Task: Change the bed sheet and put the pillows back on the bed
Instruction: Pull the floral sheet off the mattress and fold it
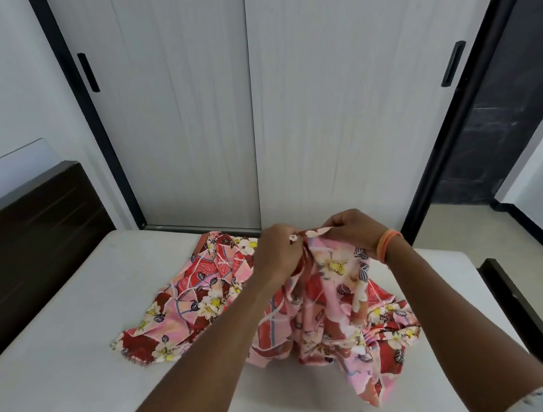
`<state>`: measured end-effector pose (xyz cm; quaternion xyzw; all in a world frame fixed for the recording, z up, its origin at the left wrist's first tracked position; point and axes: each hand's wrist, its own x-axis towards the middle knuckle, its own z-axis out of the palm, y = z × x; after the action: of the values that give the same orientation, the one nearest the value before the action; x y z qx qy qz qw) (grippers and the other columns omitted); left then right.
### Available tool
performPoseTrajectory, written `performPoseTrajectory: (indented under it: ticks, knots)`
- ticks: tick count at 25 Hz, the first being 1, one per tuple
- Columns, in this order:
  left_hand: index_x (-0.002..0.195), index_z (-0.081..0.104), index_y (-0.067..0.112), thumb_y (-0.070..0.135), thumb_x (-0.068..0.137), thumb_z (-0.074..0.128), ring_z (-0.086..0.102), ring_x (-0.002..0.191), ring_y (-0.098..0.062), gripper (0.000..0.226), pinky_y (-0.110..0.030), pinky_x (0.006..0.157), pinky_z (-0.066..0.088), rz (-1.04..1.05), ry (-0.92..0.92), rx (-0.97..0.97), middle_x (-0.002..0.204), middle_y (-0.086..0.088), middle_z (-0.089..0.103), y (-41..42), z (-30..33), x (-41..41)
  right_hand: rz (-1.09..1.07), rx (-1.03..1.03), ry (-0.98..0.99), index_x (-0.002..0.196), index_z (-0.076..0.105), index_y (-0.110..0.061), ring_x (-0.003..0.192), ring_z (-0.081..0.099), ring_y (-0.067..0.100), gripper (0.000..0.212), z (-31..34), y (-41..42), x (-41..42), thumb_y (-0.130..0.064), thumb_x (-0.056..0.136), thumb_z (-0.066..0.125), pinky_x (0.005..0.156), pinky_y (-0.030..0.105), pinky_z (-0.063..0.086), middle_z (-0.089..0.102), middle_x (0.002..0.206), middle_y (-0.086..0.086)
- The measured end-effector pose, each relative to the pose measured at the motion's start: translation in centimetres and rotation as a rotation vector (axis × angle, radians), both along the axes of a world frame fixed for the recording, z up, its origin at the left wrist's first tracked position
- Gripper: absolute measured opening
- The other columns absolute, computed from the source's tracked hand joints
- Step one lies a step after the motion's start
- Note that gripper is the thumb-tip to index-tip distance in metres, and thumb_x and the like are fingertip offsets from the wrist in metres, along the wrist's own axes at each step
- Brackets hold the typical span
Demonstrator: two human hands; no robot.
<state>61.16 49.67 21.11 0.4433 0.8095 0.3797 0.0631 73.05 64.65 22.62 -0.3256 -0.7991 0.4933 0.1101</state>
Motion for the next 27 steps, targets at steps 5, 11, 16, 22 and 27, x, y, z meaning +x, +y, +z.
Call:
performPoseTrajectory:
  ticks: [5,11,16,22,27]
  knots:
    - [0.083,0.075,0.003,0.003,0.087,0.055,0.048,0.05,0.001,0.021,-0.009,0.043,0.036,0.232,0.029,0.102,0.074,-0.01,0.072,-0.4,2.4,-4.3,0.214,0.197,-0.25,0.088,0.071,-0.003,0.072,0.064,0.027,0.017,-1.0,1.5,1.3,-0.017,0.081,0.077,0.069,0.037,0.054,0.071,0.08,0.013]
    - [0.092,0.079,0.013,0.017,0.093,0.057,0.058,0.064,-0.011,0.022,-0.019,0.057,0.038,0.398,-0.12,0.233,0.076,0.002,0.072,-1.1,3.4,-7.5,0.077,-0.303,-0.114,0.108,0.065,0.007,0.065,0.069,0.026,0.029,-2.9,1.5,2.9,-0.003,0.083,0.073,0.059,0.031,0.06,0.073,0.089,0.02]
    - [0.065,0.067,0.013,0.03,0.09,0.065,0.049,0.058,-0.018,0.03,-0.024,0.047,0.033,0.562,-0.492,0.179,0.053,0.006,0.053,-2.1,-0.3,-8.9,-0.195,-0.745,0.225,0.134,0.052,0.004,0.065,0.053,0.021,0.047,-5.6,0.8,2.8,-0.008,0.089,0.063,0.044,0.019,0.041,0.053,0.103,0.022]
    - [0.072,0.067,0.006,0.002,0.086,0.064,0.057,0.056,-0.017,0.015,-0.028,0.06,0.046,0.571,-0.981,0.232,0.055,-0.006,0.064,-3.2,-1.8,-8.3,-0.287,-1.015,0.477,0.127,0.056,0.004,0.119,0.055,0.042,0.041,-7.7,-1.3,1.7,-0.018,0.093,0.059,0.108,0.055,0.039,0.059,0.124,0.025]
    - [0.1,0.066,-0.003,0.001,0.082,0.076,0.067,0.05,-0.013,0.021,-0.024,0.045,0.052,0.348,-1.145,0.183,0.075,-0.011,0.07,-3.5,-0.5,-4.4,-0.306,-1.092,0.546,0.073,0.054,-0.008,0.057,0.053,0.018,0.031,-6.4,-5.7,-1.8,-0.026,0.098,0.05,0.063,0.031,0.056,0.05,0.062,0.005]
